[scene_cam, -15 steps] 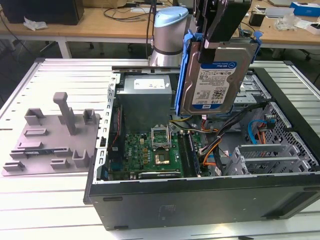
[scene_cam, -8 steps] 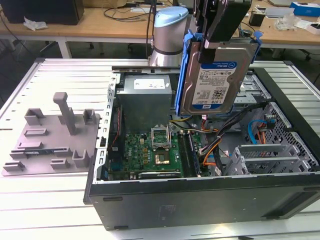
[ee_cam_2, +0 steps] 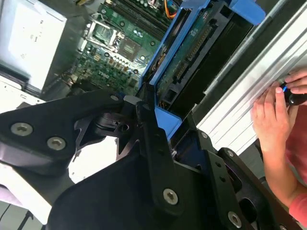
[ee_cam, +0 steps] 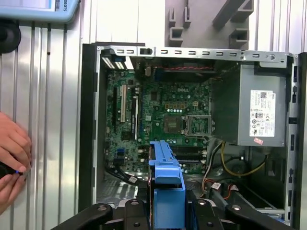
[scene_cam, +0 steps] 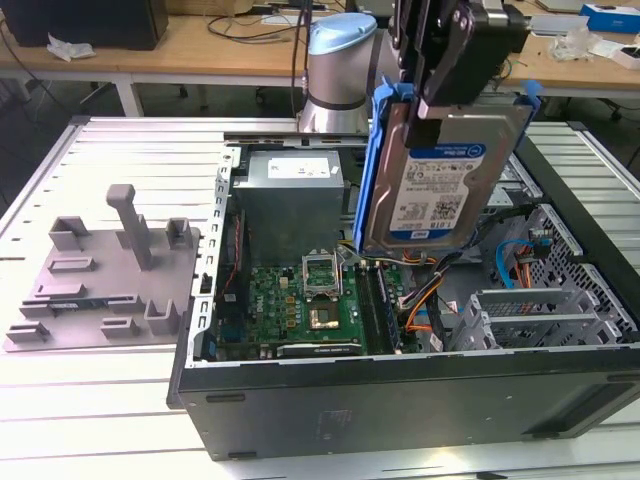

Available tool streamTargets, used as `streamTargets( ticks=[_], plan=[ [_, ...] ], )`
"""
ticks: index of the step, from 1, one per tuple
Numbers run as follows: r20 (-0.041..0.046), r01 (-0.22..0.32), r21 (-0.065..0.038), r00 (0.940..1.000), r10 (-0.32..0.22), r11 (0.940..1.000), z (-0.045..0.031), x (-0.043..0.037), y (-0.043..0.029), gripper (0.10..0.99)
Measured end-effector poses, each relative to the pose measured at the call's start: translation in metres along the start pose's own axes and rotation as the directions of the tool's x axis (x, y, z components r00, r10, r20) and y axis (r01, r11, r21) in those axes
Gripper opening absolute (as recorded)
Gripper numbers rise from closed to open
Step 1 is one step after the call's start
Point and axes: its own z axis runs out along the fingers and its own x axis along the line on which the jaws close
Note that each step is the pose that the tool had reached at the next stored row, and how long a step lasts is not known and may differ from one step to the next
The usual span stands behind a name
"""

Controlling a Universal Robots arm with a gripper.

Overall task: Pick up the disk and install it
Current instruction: 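Insert the disk into the insertion slot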

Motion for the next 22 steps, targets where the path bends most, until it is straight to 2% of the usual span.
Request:
streamTargets(
  ticks=[3,5,9,14,16,18,22],
  plan=[
    [0.0017,0.000,0.000,1.0000,0.000,1.0000,0.0007,0.0118,-0.0001,0.369],
    [0.0017,0.000,0.000,1.0000,0.000,1.0000,0.0008,0.0166,-0.0041,0.369],
    [0.0017,0.000,0.000,1.0000,0.000,1.0000,0.0008,0.0231,-0.0216,0.369],
    [0.0017,0.000,0.000,1.0000,0.000,1.0000,0.0009,0.0315,-0.0321,0.369],
    [0.0018,0.000,0.000,1.0000,0.000,1.0000,0.0011,0.0374,-0.0402,0.369],
    [0.0018,0.000,0.000,1.0000,0.000,1.0000,0.0011,0.0398,-0.0456,0.369],
    [0.0018,0.000,0.000,1.0000,0.000,1.0000,0.0011,0.0416,-0.0621,0.369]
  ],
)
